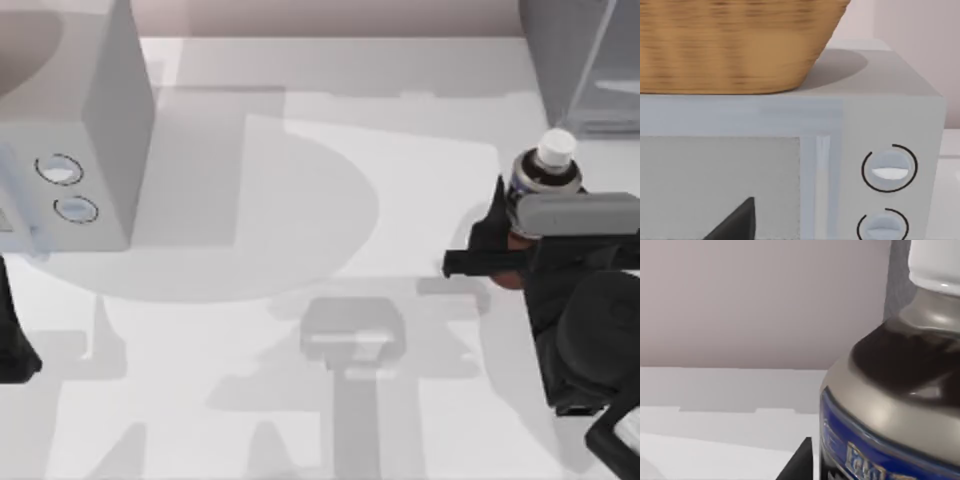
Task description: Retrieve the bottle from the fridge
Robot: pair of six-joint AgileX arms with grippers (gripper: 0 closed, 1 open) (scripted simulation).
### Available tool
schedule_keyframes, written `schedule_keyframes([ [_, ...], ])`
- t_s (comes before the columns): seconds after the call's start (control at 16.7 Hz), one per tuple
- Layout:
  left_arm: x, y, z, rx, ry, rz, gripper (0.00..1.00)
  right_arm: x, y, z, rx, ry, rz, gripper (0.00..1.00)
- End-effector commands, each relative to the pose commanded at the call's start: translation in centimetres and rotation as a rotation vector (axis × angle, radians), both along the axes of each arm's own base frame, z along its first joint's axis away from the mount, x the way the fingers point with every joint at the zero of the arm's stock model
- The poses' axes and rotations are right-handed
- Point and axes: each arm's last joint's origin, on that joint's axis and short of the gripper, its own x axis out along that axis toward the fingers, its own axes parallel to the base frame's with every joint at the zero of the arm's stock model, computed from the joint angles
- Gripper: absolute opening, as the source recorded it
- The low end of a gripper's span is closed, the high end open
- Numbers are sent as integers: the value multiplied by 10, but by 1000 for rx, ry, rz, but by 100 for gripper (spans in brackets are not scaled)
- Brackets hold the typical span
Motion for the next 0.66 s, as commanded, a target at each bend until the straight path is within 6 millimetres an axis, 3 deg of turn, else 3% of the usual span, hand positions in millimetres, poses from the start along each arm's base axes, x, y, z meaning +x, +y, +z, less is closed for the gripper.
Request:
schedule_keyframes([
  [0.3, 0, 0, 0, 0, 0, 0, 100, 0, 0, 0, 0, 0, 0, 98],
  [0.66, 0, 0, 0, 0, 0, 0, 100, 0, 0, 0, 0, 0, 0, 100],
])
